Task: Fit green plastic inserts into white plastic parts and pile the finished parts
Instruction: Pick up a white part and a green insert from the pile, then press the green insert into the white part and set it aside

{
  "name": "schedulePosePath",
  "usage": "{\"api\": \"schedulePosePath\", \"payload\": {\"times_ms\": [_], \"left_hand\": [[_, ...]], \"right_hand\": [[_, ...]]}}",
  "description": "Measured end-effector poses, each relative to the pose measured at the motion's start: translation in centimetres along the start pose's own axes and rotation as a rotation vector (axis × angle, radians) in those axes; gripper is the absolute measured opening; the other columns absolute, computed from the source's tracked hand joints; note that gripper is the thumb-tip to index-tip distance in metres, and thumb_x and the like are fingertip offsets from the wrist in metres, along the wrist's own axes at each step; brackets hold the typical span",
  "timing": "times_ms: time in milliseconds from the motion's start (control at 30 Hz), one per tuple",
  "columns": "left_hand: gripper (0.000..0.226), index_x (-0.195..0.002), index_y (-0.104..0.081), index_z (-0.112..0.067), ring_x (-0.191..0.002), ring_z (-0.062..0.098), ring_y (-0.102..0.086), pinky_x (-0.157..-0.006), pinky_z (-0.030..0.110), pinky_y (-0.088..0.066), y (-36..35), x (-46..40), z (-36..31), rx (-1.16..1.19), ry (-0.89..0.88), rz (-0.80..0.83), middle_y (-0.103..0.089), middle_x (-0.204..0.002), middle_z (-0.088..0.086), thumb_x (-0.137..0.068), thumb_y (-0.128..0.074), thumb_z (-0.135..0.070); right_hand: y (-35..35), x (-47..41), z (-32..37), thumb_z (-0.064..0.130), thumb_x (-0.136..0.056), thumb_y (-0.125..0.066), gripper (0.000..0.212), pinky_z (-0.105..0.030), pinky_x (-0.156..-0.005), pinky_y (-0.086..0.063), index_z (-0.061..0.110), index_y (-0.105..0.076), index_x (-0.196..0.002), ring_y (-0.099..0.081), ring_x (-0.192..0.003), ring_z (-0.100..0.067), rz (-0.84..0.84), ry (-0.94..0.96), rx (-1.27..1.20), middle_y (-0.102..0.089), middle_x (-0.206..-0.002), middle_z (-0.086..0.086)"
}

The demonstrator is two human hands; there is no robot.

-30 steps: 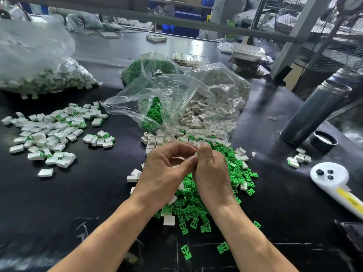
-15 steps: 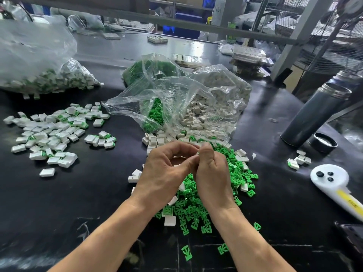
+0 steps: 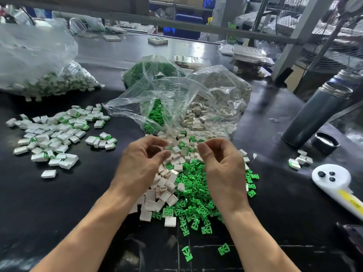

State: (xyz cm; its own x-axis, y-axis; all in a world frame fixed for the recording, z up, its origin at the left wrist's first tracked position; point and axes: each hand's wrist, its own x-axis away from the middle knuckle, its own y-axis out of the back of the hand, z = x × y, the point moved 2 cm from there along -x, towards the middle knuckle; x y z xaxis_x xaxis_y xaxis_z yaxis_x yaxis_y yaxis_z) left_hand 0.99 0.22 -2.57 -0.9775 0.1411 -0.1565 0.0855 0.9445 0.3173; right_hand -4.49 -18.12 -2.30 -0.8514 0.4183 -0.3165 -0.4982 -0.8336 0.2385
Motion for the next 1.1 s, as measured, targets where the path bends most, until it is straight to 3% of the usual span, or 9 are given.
{"api": "schedulePosePath", "payload": {"times_ms": [67, 200, 367, 433, 500, 600, 733, 933, 1100], "left_hand": [[0.01, -0.098, -0.072, -0.031, -0.079, 0.003, -0.069, -0.067, 0.023, -0.06, 1.6, -0.8, 1.0, -0.206, 0.017, -0.061, -0.072, -0.085, -0.012, -0.091, -0.076, -0.025], [0.006, -0.096, -0.076, -0.024, -0.091, 0.024, -0.066, -0.082, 0.044, -0.057, 4.5, -2.2, 2.5, -0.615, 0.009, -0.266, -0.068, -0.095, 0.0, -0.091, -0.076, -0.023], [0.023, -0.113, -0.078, -0.015, -0.102, 0.043, -0.064, -0.089, 0.049, -0.053, 6.1, -3.2, 3.3, -0.795, 0.072, -0.406, -0.068, -0.109, 0.02, -0.09, -0.076, -0.02], [0.024, -0.113, -0.076, -0.013, -0.1, 0.039, -0.064, -0.087, 0.047, -0.052, 5.7, -3.1, 2.9, -0.774, -0.01, -0.41, -0.067, -0.109, 0.018, -0.09, -0.077, -0.02], [0.01, -0.098, -0.077, -0.021, -0.088, 0.021, -0.066, -0.074, 0.033, -0.05, 4.9, -3.1, 2.3, -0.656, -0.046, -0.364, -0.069, -0.099, 0.003, -0.089, -0.078, -0.024], [0.009, -0.093, -0.073, -0.032, -0.08, -0.001, -0.06, -0.068, 0.024, -0.051, 3.1, -2.6, 1.9, -0.482, 0.012, -0.144, -0.066, -0.091, -0.016, -0.088, -0.079, -0.027], [0.022, -0.107, -0.074, -0.032, -0.08, -0.005, -0.061, -0.077, 0.034, -0.06, 1.8, -1.7, 2.1, -0.447, 0.01, -0.016, -0.062, -0.096, -0.02, -0.094, -0.071, -0.014], [0.009, -0.097, -0.074, -0.031, -0.082, 0.001, -0.061, -0.083, 0.039, -0.058, 1.6, -1.6, 2.0, -0.476, -0.049, -0.052, -0.062, -0.093, -0.017, -0.092, -0.075, -0.024], [0.012, -0.087, -0.068, -0.034, -0.082, -0.002, -0.059, -0.076, 0.03, -0.054, 1.4, -1.7, 1.8, -0.479, -0.051, -0.04, -0.061, -0.093, -0.017, -0.089, -0.079, -0.028]], "right_hand": [[0.5, -0.2, -0.4, 0.042, -0.101, -0.063, 0.027, -0.027, -0.054, -0.039, 0.025, -0.065, -0.08, -0.047, -0.053, -0.005, -0.01, -0.043, 0.022, -0.058, -0.059, 0.015], [1.4, -0.6, -0.6, 0.046, -0.106, -0.052, 0.039, -0.031, -0.058, -0.037, 0.027, -0.066, -0.075, -0.05, -0.057, -0.009, -0.055, -0.065, 0.122, -0.057, -0.058, 0.018], [1.4, -0.8, -0.4, 0.047, -0.104, -0.053, 0.044, -0.043, -0.063, -0.049, 0.017, -0.066, -0.076, -0.057, -0.064, -0.024, -0.01, -0.073, 0.286, -0.06, -0.062, 0.005], [1.4, -0.9, -0.4, 0.046, -0.103, -0.056, 0.04, -0.046, -0.066, -0.051, 0.016, -0.064, -0.077, -0.058, -0.066, -0.026, 0.01, -0.066, 0.341, -0.061, -0.063, 0.003], [1.4, -0.9, -0.5, 0.047, -0.101, -0.06, 0.032, -0.041, -0.069, -0.051, 0.022, -0.067, -0.081, -0.06, -0.069, -0.021, 0.047, -0.072, 0.389, -0.063, -0.066, 0.007], [1.5, -0.9, -0.7, 0.047, -0.096, -0.067, 0.016, -0.033, -0.076, -0.049, 0.032, -0.074, -0.094, -0.06, -0.079, -0.009, 0.132, -0.066, 0.505, -0.065, -0.079, 0.018], [1.2, -0.7, -0.8, 0.041, -0.092, -0.074, 0.008, -0.031, -0.093, -0.046, 0.039, -0.076, -0.1, -0.056, -0.101, -0.004, 0.268, -0.03, 0.559, -0.061, -0.098, 0.025], [0.6, -0.6, -0.8, 0.046, -0.091, -0.074, 0.017, -0.029, -0.094, -0.039, 0.041, -0.074, -0.107, -0.048, -0.103, -0.007, 0.32, -0.027, 0.647, -0.05, -0.094, 0.024], [-1.0, -0.5, -0.4, 0.048, -0.091, -0.073, 0.025, -0.028, -0.09, -0.034, 0.039, -0.072, -0.114, -0.041, -0.102, -0.009, 0.289, 0.016, 0.785, -0.047, -0.098, 0.016]]}}
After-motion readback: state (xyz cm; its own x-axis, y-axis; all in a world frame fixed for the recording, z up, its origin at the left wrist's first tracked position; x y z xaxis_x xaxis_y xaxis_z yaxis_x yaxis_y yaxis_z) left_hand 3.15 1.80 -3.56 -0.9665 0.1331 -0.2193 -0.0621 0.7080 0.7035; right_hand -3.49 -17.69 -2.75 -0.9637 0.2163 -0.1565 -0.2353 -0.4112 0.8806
